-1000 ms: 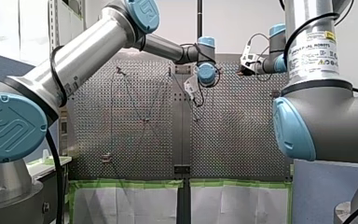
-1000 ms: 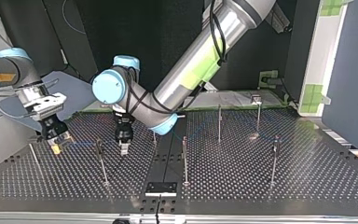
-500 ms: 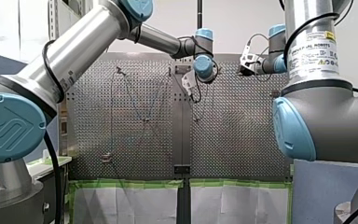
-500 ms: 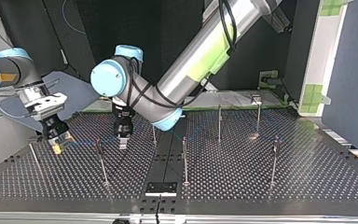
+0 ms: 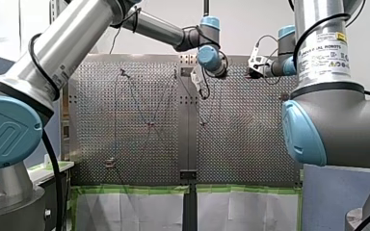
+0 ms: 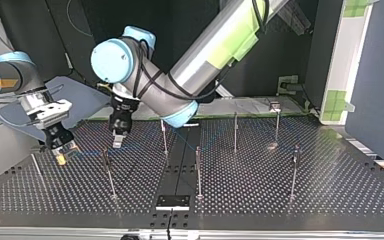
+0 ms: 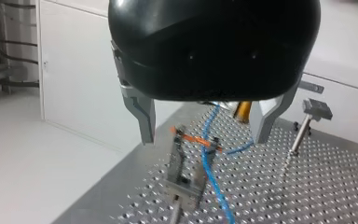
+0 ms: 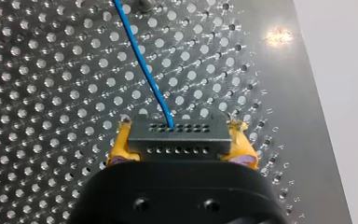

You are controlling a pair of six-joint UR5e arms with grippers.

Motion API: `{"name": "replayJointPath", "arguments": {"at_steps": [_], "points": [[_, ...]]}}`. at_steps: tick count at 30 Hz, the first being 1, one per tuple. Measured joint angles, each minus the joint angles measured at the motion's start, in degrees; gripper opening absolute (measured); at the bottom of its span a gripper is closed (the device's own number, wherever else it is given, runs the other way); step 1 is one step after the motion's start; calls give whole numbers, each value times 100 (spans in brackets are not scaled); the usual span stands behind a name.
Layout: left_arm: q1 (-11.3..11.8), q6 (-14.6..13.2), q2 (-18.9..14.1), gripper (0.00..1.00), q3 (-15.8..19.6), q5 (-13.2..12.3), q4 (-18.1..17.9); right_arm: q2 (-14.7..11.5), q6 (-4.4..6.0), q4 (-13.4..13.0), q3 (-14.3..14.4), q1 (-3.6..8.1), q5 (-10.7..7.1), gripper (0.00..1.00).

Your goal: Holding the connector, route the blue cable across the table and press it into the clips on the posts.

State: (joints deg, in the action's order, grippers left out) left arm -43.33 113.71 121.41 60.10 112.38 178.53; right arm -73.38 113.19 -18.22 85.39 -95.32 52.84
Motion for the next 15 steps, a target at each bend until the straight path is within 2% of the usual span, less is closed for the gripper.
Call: {"name": "replayJointPath", "arguments": {"at_steps": [7, 15], "points": [[42, -23, -371, 100, 370, -6, -197, 1, 3, 4, 0, -12, -1, 0], [239, -128, -785, 100, 784, 17, -565, 10, 2, 3, 0, -25, -1, 0]]}}
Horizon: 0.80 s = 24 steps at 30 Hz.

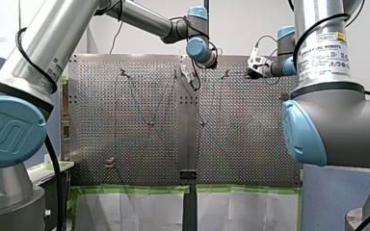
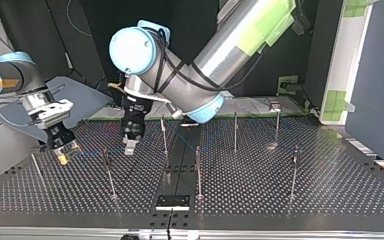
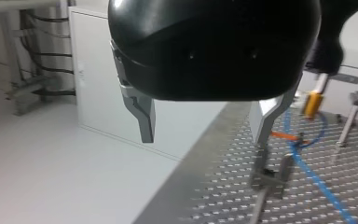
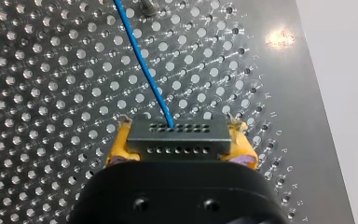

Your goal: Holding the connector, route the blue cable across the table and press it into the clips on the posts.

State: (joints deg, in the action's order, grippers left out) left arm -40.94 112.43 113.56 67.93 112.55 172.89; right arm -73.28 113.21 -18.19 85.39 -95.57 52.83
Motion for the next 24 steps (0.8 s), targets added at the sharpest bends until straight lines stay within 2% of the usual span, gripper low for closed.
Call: {"name": "replayJointPath", "arguments": {"at_steps": [8, 12, 17, 24], "points": [[14, 194, -416, 100, 417, -210, -417, 38, -3, -15, 0, -4, -5, 0], [-46, 232, -555, 100, 613, -182, -612, 100, -23, -18, 0, -13, -12, 0], [-133, 107, -428, 100, 832, -2, -830, 121, -33, -12, 0, -19, -23, 0], [-232, -193, -63, 100, 1208, 369, -1207, 124, -42, -2, 0, -30, -26, 0]]}}
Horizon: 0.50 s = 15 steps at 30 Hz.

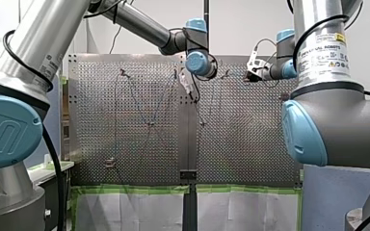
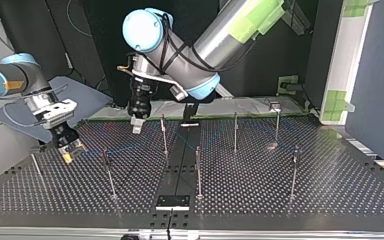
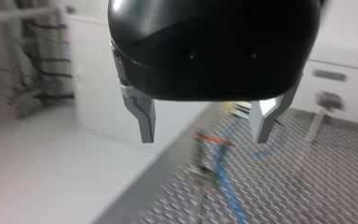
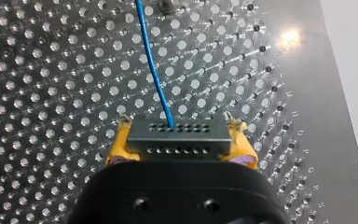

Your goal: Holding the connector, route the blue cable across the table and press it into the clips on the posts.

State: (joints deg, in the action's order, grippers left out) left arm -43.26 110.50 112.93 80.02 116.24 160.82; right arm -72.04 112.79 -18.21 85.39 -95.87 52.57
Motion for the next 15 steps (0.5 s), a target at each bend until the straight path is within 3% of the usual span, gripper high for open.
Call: {"name": "replayJointPath", "arguments": {"at_steps": [5, 15], "points": [[-19, -135, 248, 100, 247, 247, -249, 0, -4, 1, 0, -2, 0, 0], [-119, 99, 534, 100, 788, 681, -790, 6, -4, -7, 0, -2, 0, 0]]}}
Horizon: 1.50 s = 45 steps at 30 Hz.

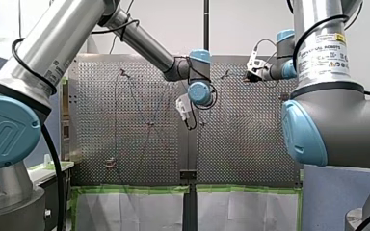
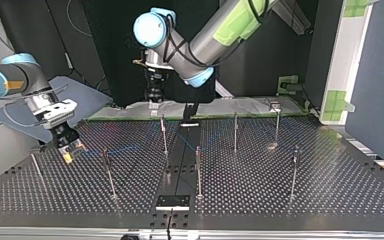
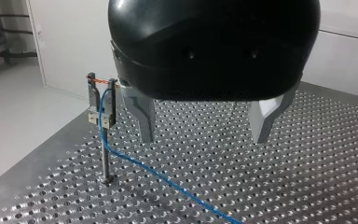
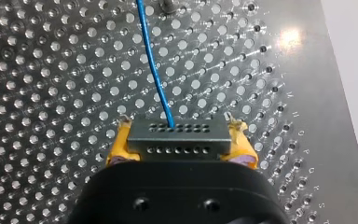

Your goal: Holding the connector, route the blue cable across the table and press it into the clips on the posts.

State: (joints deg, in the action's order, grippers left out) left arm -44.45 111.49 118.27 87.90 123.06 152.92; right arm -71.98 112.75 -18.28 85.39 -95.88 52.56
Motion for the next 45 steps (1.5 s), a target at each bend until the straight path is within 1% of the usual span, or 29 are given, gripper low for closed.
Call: {"name": "replayJointPath", "arguments": {"at_steps": [6, 9, 12, 23, 45], "points": [[-66, 178, 0, 100, 314, 192, -312, 2, -3, -1, 0, 2, 0, 0], [-77, 218, 1, 100, 465, 280, -463, 2, -5, 0, 0, 3, 0, 0], [-80, 225, 0, 100, 606, 310, -605, 3, -4, 0, 0, 3, 0, 0], [-83, 37, -2, 100, 1142, 312, -1141, 4, -6, 8, 0, 0, 1, 0], [-45, 22, 2, 100, 2294, 285, -2292, 8, -1, 38, 0, -13, 6, 0]]}}
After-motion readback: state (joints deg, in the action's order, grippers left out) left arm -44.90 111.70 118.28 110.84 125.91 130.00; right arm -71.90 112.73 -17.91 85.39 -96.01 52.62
